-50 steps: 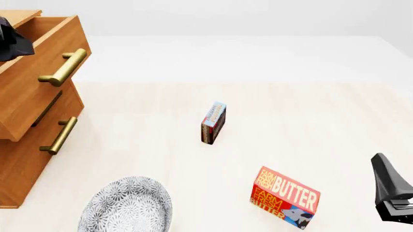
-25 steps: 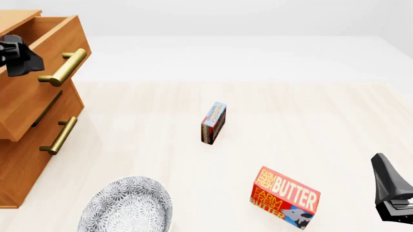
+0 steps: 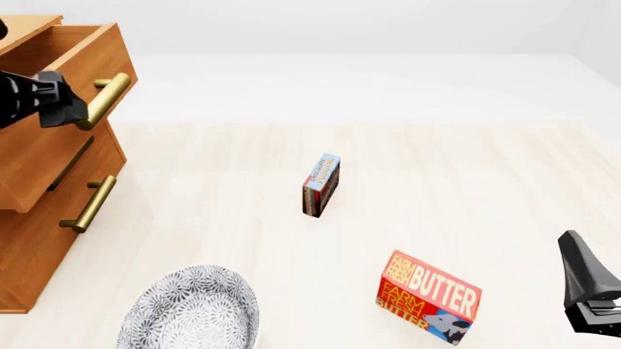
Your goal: Put the chocolate pudding in the top drawer of the cabinet and close it.
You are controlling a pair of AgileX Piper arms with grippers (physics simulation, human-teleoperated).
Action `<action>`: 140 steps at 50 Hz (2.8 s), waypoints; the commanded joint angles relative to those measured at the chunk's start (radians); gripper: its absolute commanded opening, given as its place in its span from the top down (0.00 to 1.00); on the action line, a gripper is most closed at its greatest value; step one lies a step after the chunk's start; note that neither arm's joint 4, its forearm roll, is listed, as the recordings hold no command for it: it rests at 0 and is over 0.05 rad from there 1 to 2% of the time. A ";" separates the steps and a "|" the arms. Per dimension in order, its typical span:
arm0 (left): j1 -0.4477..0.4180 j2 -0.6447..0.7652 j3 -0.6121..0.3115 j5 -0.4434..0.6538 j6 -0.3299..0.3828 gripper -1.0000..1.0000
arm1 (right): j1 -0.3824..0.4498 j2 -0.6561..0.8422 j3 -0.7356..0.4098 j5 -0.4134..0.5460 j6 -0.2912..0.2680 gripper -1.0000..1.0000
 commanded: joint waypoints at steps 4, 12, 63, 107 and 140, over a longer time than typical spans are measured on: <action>-0.045 0.032 0.026 -0.031 -0.012 0.00 | 0.000 0.000 0.000 0.000 0.000 0.00; -0.067 0.039 0.028 -0.040 -0.018 0.00 | 0.000 0.000 0.000 0.000 0.000 0.00; -0.142 0.047 0.040 -0.077 -0.035 0.00 | 0.000 0.000 0.000 0.000 0.000 0.00; -0.223 0.117 0.024 -0.155 -0.071 0.00 | 0.000 0.000 0.000 0.000 0.000 0.00; -0.288 0.141 0.015 -0.168 -0.088 0.00 | 0.000 0.000 0.000 0.000 0.000 0.00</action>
